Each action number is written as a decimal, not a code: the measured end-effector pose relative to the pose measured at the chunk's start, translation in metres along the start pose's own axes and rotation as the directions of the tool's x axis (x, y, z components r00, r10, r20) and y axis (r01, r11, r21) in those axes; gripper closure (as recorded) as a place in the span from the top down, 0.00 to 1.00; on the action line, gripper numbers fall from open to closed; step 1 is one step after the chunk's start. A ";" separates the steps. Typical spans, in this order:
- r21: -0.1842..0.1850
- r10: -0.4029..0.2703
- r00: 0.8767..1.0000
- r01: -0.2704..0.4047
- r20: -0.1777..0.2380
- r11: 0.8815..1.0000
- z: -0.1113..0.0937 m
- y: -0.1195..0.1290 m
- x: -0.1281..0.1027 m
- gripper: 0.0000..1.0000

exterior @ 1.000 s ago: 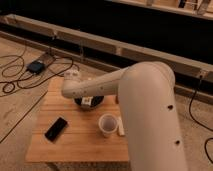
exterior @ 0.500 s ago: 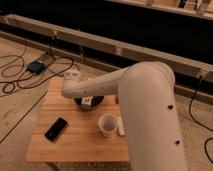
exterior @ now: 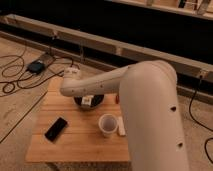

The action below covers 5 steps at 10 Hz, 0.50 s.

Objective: Pick up the ceramic cup

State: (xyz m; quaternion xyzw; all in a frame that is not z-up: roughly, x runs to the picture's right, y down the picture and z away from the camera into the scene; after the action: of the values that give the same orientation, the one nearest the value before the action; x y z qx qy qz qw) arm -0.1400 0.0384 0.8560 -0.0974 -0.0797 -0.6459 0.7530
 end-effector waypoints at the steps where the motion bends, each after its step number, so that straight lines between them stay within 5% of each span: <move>1: -0.013 -0.018 1.000 0.018 0.016 1.000 -0.013 0.005 0.000 0.80; 5: -0.008 -0.007 0.998 0.008 0.070 1.000 -0.055 0.024 -0.013 0.80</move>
State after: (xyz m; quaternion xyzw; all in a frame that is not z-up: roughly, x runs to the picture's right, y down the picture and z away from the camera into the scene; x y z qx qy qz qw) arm -0.1182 0.0408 0.7987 -0.1226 -0.1038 -0.6451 0.7470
